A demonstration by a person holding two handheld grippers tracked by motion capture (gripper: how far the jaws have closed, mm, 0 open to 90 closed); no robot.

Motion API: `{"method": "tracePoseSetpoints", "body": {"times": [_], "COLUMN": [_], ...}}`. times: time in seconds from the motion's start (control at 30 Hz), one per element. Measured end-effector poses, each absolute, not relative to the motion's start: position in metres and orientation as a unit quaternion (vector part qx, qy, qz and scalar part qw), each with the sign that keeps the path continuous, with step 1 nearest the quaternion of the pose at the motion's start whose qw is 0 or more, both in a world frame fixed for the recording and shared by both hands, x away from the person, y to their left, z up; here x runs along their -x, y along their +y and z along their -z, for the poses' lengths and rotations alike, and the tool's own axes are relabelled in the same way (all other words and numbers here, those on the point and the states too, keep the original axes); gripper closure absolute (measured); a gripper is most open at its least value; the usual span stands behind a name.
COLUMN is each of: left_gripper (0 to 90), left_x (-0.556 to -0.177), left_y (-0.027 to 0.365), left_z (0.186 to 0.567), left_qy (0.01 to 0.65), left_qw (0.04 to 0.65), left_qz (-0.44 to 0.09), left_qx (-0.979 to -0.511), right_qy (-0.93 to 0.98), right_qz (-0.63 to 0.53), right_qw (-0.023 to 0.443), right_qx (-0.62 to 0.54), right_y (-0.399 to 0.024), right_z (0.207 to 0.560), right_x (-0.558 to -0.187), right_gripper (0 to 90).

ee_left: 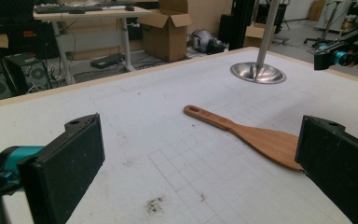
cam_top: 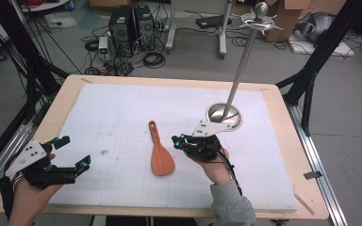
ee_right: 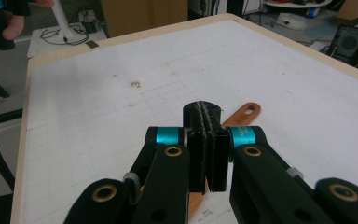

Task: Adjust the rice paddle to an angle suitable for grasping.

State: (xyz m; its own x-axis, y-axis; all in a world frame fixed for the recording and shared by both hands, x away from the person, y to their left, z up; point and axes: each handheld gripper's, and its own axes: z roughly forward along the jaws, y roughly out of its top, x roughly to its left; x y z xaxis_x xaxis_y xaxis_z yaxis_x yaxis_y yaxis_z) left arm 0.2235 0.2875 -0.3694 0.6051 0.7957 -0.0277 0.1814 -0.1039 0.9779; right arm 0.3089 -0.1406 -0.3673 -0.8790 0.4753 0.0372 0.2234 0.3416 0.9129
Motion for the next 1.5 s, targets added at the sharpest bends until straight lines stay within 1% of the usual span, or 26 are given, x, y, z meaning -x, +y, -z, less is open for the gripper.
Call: {"method": "tracePoseSetpoints", "body": {"times": [0.53,0.6,0.63,0.7,0.77,0.8,0.9,1.17,1.37,1.5], "left_gripper": [1.8,1.8,1.8,1.8,1.8,1.8,1.8,1.8,1.8,1.9], "left_x": [-0.217,-0.217,-0.217,-0.217,-0.216,-0.216,-0.214,-0.211,-0.211,-0.211], "left_y": [0.289,0.288,0.287,0.285,0.285,0.285,0.288,0.290,0.291,0.292], "left_z": [0.375,0.377,0.378,0.379,0.379,0.379,0.379,0.379,0.379,0.379], "left_qy": [0.361,0.361,0.361,0.359,0.357,0.357,0.362,0.364,0.366,0.368], "left_qw": [0.559,0.557,0.557,0.556,0.555,0.554,0.554,0.556,0.555,0.555], "left_qz": [-0.268,-0.265,-0.264,-0.264,-0.263,-0.262,-0.263,-0.263,-0.264,-0.263], "left_qx": [-0.697,-0.699,-0.699,-0.702,-0.704,-0.705,-0.702,-0.699,-0.699,-0.698], "right_qy": [0.820,0.811,0.807,0.802,0.814,0.836,0.845,0.849,0.858,0.864], "right_qz": [-0.514,-0.528,-0.534,-0.538,-0.518,-0.487,-0.476,-0.468,-0.453,-0.439], "right_qw": [0.095,0.087,0.075,0.063,0.066,0.080,0.083,0.088,0.089,0.089], "right_qx": [-0.232,-0.236,-0.242,-0.252,-0.252,-0.240,-0.229,-0.228,-0.225,-0.231], "right_y": [-0.111,-0.103,-0.100,-0.089,-0.081,-0.067,-0.059,-0.055,-0.044,-0.038], "right_z": [0.384,0.388,0.392,0.406,0.412,0.422,0.428,0.429,0.426,0.430], "right_x": [-0.331,-0.338,-0.339,-0.345,-0.346,-0.347,-0.347,-0.348,-0.359,-0.364], "right_gripper": [89.2,89.2,89.3,89.4,89.4,89.4,89.4,89.5,89.6,89.6]}}
